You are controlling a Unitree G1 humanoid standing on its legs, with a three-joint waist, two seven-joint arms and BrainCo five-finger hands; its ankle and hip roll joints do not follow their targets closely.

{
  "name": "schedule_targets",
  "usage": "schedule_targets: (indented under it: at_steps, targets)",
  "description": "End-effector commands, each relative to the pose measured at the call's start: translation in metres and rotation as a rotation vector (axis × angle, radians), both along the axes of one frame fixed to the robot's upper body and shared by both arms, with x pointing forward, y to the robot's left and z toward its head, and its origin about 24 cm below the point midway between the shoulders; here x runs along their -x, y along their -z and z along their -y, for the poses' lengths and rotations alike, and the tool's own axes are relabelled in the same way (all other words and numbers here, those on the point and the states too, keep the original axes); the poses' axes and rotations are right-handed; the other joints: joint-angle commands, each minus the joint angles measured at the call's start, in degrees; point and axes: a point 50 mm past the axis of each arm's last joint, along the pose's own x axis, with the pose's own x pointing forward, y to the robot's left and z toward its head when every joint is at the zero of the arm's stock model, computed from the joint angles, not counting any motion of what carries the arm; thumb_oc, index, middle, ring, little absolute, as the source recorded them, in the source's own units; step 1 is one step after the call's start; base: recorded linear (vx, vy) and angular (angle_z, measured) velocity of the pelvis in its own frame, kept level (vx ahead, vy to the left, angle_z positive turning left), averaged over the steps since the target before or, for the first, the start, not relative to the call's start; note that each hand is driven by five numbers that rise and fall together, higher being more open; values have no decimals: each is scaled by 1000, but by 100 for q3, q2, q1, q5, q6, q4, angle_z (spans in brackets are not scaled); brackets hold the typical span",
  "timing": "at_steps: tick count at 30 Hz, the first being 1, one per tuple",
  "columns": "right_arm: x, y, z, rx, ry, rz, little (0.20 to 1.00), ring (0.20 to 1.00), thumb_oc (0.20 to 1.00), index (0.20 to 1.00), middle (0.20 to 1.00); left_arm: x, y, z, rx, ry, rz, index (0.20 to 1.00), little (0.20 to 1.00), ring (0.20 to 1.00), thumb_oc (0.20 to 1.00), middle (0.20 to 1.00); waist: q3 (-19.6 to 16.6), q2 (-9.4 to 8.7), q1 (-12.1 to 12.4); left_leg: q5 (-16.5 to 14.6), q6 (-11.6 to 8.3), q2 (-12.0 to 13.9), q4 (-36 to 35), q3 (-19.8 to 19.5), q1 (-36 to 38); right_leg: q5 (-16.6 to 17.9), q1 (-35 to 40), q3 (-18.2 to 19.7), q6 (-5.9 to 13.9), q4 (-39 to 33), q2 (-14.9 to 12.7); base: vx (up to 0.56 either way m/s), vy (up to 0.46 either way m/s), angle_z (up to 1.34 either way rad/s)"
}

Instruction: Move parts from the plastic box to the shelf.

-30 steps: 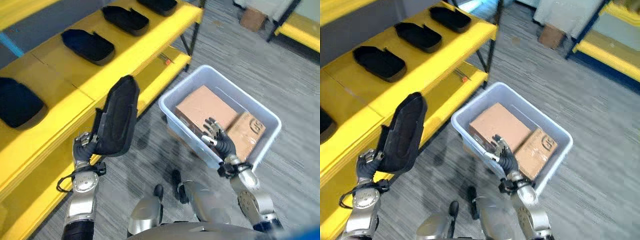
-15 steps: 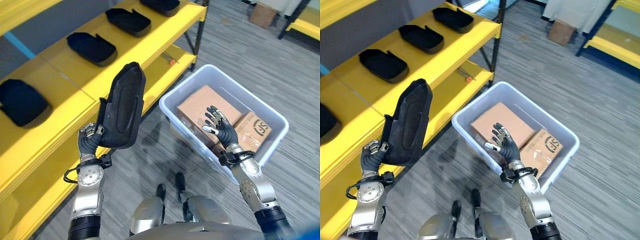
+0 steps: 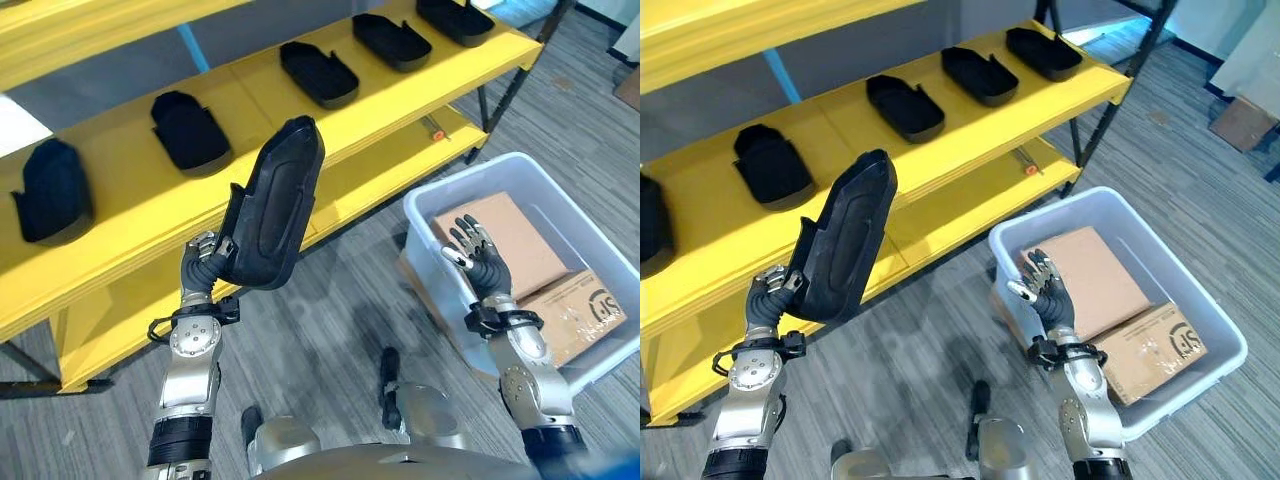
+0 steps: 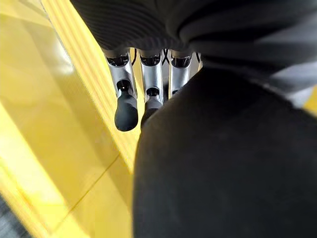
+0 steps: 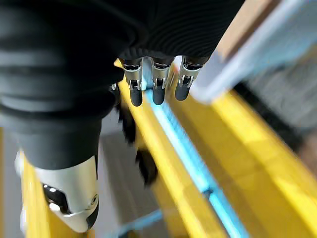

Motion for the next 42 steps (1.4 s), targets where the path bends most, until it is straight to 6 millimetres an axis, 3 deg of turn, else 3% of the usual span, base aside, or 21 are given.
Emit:
schedule_targets:
  at_steps: [1, 6, 11, 13, 14, 15, 17, 19, 20, 21, 25, 26, 27, 31, 32, 33, 34, 35, 37, 39, 42]
  targets:
    - [2, -19, -22, -99, -38, 113, 1000, 1000, 1000, 1000, 1000, 12, -37, -19, -118, -52, 176, 200, 200, 200, 200, 200, -139, -184, 186, 975, 504, -242, -626, 219, 246, 192, 479, 1092, 20, 312, -279, 63, 378, -18]
    - [2, -18, -39, -144, -103, 113, 1000, 1000, 1000, 1000, 1000, 10, -46, -26, -177, -45, 191, 200, 200, 200, 200, 200, -129, -230, 420, 891, 446, -859, -626, 288, 355, 124, 698, 881, -32, 17, -918, 58, 388, 55]
    - [-5, -22, -54, -176, -147, 120, 1000, 1000, 1000, 1000, 1000, 9, -50, -26, -179, -56, 217, 200, 200, 200, 200, 200, -137, -40, 494, 648, 450, -1251, -626, 222, 295, 153, 423, 758, -42, 41, -1047, -9, 357, -7]
    - [-4, -19, -62, -192, -184, 102, 1000, 1000, 1000, 1000, 1000, 11, -48, -27, -170, -70, 213, 200, 200, 200, 200, 200, -119, 25, 492, 533, 427, -1348, -626, 275, 327, 98, 313, 703, -24, 426, -820, 5, 323, -41]
    - [-3, -16, -62, -182, -190, 92, 1000, 1000, 1000, 1000, 1000, 9, -46, -25, -155, -65, 215, 200, 200, 200, 200, 200, -96, 38, 433, 542, 447, -1434, -626, 216, 312, 110, 206, 870, 14, 643, -411, 55, 368, -54]
    - [0, -12, -57, -174, -189, 81, 1000, 1000, 1000, 1000, 1000, 6, -43, -19, -126, -47, 210, 200, 200, 200, 200, 200, -35, 51, 312, 521, 482, -1618, -626, 67, 317, 26, 89, 1044, 0, 808, 303, 62, 306, -36]
    - [1, -11, -54, -166, -186, 79, 1000, 1000, 1000, 1000, 1000, 6, -39, -18, -117, -39, 197, 200, 200, 200, 200, 200, 5, -11, 207, 524, 545, -1807, -626, -99, 302, -12, 71, 1145, -64, 632, 702, 56, 163, 50]
    - [2, -12, -51, -163, -181, 85, 1000, 1000, 1000, 1000, 1000, 5, -37, -16, -107, -30, 187, 200, 200, 200, 200, 200, -16, -107, 101, 463, 658, -1979, -626, -250, 236, -58, 29, 1279, -180, 150, 953, 29, 18, 98]
    - [6, -12, -47, -163, -169, 91, 1000, 1000, 1000, 1000, 1000, 2, -37, -15, -110, -13, 178, 200, 200, 200, 200, 200, -133, -226, 54, 406, 741, -2072, -626, -355, 99, -55, 89, 1517, -330, -101, 876, 2, -73, 133]
    - [6, -12, -44, -154, -161, 91, 1000, 1000, 1000, 1000, 1000, 1, -37, -14, -112, -7, 178, 200, 200, 200, 200, 200, -181, -269, 37, 366, 760, -2096, -626, -386, 40, -32, 128, 1502, -321, -229, 831, -37, -176, 125]
    - [3, -14, -26, -90, -113, 98, 1000, 1000, 1000, 1000, 1000, 1, -32, -6, -81, 20, 165, 200, 200, 200, 200, 200, -361, -175, 76, 455, 745, -1982, -626, -413, -63, 45, 365, 1280, -307, -811, 728, 44, -149, 48]
    - [3, -14, -26, -90, -113, 98, 1000, 1000, 1000, 1000, 1000, 0, -32, -6, -81, 20, 165, 200, 200, 200, 200, 200, -357, -173, 71, 455, 745, -1982, -626, -418, -61, 44, 370, 1275, -308, -812, 728, 79, -156, 37]
    - [4, -14, -20, -79, -88, 97, 1000, 1000, 1000, 1000, 1000, -1, -34, -2, -69, 37, 174, 200, 200, 200, 200, 200, -255, -100, 41, 728, 671, -1956, -535, -369, 32, 61, 445, 1223, -310, -705, 703, 37, -77, 30]
    - [3, -14, -19, -76, -82, 97, 1000, 1000, 1000, 1000, 1000, -2, -35, -1, -66, 43, 177, 200, 200, 200, 200, 200, -95, -164, 18, 641, 714, -1731, -130, -249, 83, 76, 481, 1147, -296, -498, 548, 9, -28, 30]
    - [3, -13, -17, -75, -66, 93, 1000, 1000, 1000, 1000, 1000, -1, -35, 1, -69, 58, 175, 200, 200, 200, 200, 200, -100, -232, -6, 655, 811, -1277, -274, -93, 208, 94, 497, 1131, -235, -392, 373, 71, 56, 54]
    - [4, -12, -15, -77, -57, 87, 1000, 1000, 1000, 1000, 1000, 1, -34, 1, -72, 60, 169, 200, 200, 200, 200, 200, -118, -239, -10, 729, 831, -1035, -373, -75, 277, 114, 534, 1143, -193, -323, 311, 72, 54, 60]
    - [4, -12, -15, -77, -57, 86, 1000, 1000, 1000, 1000, 1000, 1, -34, 1, -72, 60, 169, 200, 200, 200, 200, 200, -108, -234, -10, 735, 827, -1028, -395, -72, 304, 107, 548, 1142, -195, -319, 318, 116, 121, 65]
    - [4, -10, -11, -67, -37, 75, 1000, 1000, 1000, 1000, 1000, 2, -33, 0, -85, 65, 153, 200, 200, 200, 200, 200, -154, -244, -46, 967, 839, -450, -555, -19, 268, 117, 554, 1204, -98, -114, 195, 99, 132, 51]
    - [3, -11, -10, -70, -25, 78, 1000, 1000, 1000, 1000, 1000, 2, -35, -2, -102, 62, 151, 200, 200, 200, 200, 200, -128, -193, -74, 1167, 746, -37, -626, -19, 235, 76, 583, 1258, -32, 102, 155, 94, 199, 60]
    - [3, -15, -8, -67, -9, 93, 1000, 1000, 1000, 1000, 1000, -2, -38, 0, -103, 64, 169, 200, 200, 200, 200, 200, -82, -127, -111, 1189, 567, 51, -626, 112, 80, 74, 664, 1239, -36, 232, 71, 87, 216, 24]
    - [5, -9, -12, -89, -17, 73, 1000, 1000, 1000, 1000, 1000, 0, -36, -2, -111, 60, 159, 200, 200, 200, 200, 200, -160, -95, -91, 952, 515, 70, -626, 90, 324, 94, 772, 1133, -58, 284, -48, 128, 227, -8]
